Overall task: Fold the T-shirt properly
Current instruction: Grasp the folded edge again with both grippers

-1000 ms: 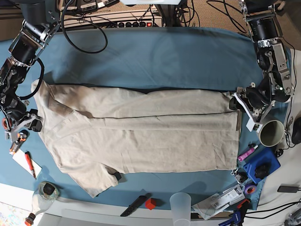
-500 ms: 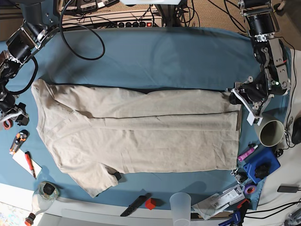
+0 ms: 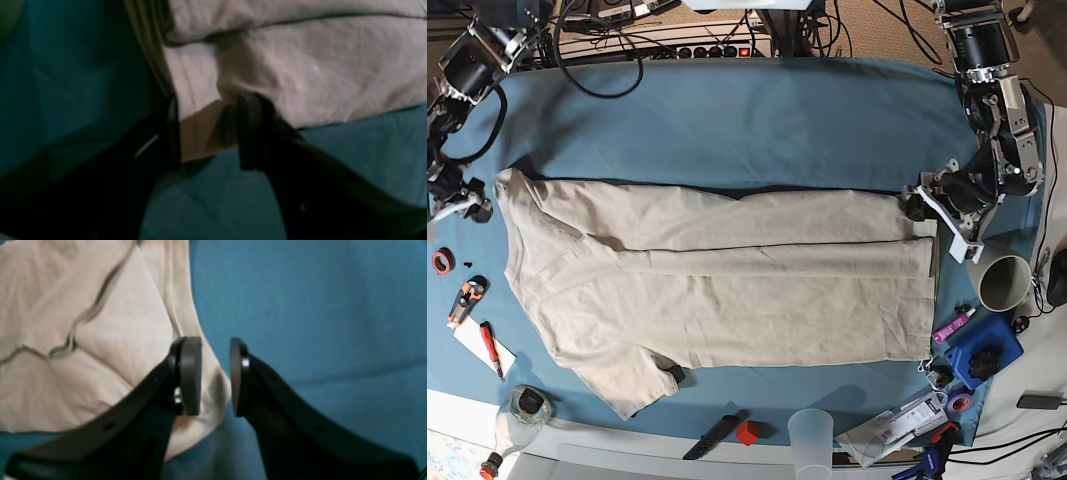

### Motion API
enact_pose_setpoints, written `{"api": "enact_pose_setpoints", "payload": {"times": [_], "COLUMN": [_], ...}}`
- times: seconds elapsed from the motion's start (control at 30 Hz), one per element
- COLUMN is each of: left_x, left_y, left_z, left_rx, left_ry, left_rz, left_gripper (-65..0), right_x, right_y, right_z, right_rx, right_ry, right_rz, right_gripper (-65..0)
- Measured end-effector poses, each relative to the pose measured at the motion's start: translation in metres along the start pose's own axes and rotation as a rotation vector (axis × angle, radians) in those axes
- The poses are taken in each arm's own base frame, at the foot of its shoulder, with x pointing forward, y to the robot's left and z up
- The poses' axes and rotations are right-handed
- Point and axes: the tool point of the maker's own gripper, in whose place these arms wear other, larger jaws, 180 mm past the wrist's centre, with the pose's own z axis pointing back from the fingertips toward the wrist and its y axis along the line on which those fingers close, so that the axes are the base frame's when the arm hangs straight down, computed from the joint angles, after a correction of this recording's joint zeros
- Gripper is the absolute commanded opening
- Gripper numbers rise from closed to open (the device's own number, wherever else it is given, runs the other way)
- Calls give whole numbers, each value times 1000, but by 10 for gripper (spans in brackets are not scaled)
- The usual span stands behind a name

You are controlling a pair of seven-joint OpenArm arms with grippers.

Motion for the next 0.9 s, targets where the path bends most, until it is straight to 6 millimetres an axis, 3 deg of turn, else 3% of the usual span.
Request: {"api": "enact_pose_setpoints", "payload": {"times": [0.3,0.53,0.77,0.83,0.9], "left_x": [0,0,0,0,0], "left_y": [0,-1,0,0,1], "left_z": [0,0,0,0,0], "left_rx": [-1,-3,-2,-2,3], "left_ry": [0,-1,0,0,2], "left_rz": [1,2,1,1,-1], "left_gripper": [-385,-385,-386,-413,-509], "right_x": [-23,-43,-44,-45,-46], "right_y": [-8,9,22,23,23], "right_z": [1,-22,-29,-29,-29], "right_rx": [-23,-23,11,14,14], "right_ry": [45,15,-12,-10,-1], "right_rz": [-18,-47,-69,-71,-71], "right_gripper": [-497,-497,-503,-565,-650]}}
